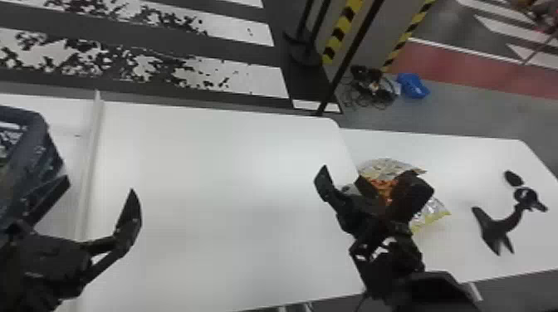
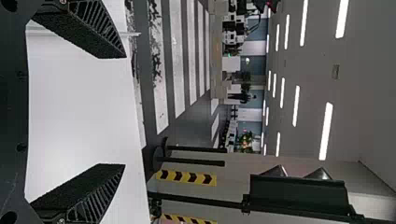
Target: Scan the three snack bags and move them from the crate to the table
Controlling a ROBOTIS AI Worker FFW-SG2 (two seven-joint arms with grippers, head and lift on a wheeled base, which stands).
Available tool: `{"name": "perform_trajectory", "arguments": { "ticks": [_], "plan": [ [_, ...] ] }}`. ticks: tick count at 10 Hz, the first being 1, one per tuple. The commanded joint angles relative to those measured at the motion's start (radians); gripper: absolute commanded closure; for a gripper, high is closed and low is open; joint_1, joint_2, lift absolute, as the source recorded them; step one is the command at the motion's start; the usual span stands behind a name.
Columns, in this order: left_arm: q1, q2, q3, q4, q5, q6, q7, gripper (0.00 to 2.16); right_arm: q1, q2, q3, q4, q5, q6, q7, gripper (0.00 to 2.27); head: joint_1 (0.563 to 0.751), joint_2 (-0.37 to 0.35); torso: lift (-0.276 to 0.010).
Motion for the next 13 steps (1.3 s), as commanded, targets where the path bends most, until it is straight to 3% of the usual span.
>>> {"name": "perform_trajectory", "arguments": {
  "ticks": [1, 2, 3, 4, 6, 8, 9, 11, 12, 13],
  "plan": [
    [0.017, -0.001, 0.03, -0.014, 0.006, -0.006, -0.006, 0.03, 0.05, 0.022, 0.127, -0.039, 0.149, -0.134, -0.002, 0.09, 0.695, -0.289, -0.062],
    [0.029, -0.005, 0.065, -0.014, 0.032, -0.042, -0.013, 0.03, 0.083, 0.031, 0.187, -0.034, 0.203, -0.269, -0.003, 0.09, 0.695, -0.224, -0.062],
    [0.057, -0.013, 0.123, -0.036, 0.078, -0.045, -0.054, 0.03, 0.106, 0.04, 0.221, -0.025, 0.216, -0.339, -0.003, 0.09, 0.695, -0.154, -0.062],
    [0.081, -0.028, 0.168, -0.056, 0.086, -0.058, -0.079, 0.03, 0.123, 0.057, 0.231, -0.016, 0.235, -0.379, -0.003, 0.09, 0.695, -0.103, -0.062],
    [0.121, -0.041, 0.24, -0.067, 0.121, -0.134, -0.075, 0.03, 0.132, 0.057, 0.239, -0.002, 0.258, -0.394, -0.003, 0.09, 0.695, -0.036, -0.062],
    [0.103, -0.047, 0.272, -0.113, 0.135, -0.104, -0.065, 0.03, 0.146, 0.057, 0.273, 0.001, 0.298, -0.41, -0.003, 0.09, 0.695, 0.031, -0.062],
    [0.055, -0.047, 0.281, -0.165, 0.135, 0.068, -0.04, 0.03, 0.152, 0.055, 0.296, 0.012, 0.315, -0.425, -0.005, 0.09, 0.695, 0.045, -0.062],
    [-0.077, -0.047, 0.297, -0.214, 0.137, 0.424, 0.073, 0.08, 0.157, 0.032, 0.32, 0.032, 0.347, -0.447, -0.005, 0.09, 0.695, 0.101, -0.062],
    [-0.158, -0.048, 0.324, -0.212, 0.138, 0.623, 0.09, 0.15, 0.155, 0.017, 0.325, 0.03, 0.351, -0.447, -0.005, 0.09, 0.695, 0.13, -0.062],
    [-0.228, -0.047, 0.372, -0.212, 0.17, 0.774, 0.102, 0.19, 0.146, 0.003, 0.325, 0.03, 0.351, -0.447, -0.005, 0.09, 0.695, 0.142, -0.062]
  ]
}}
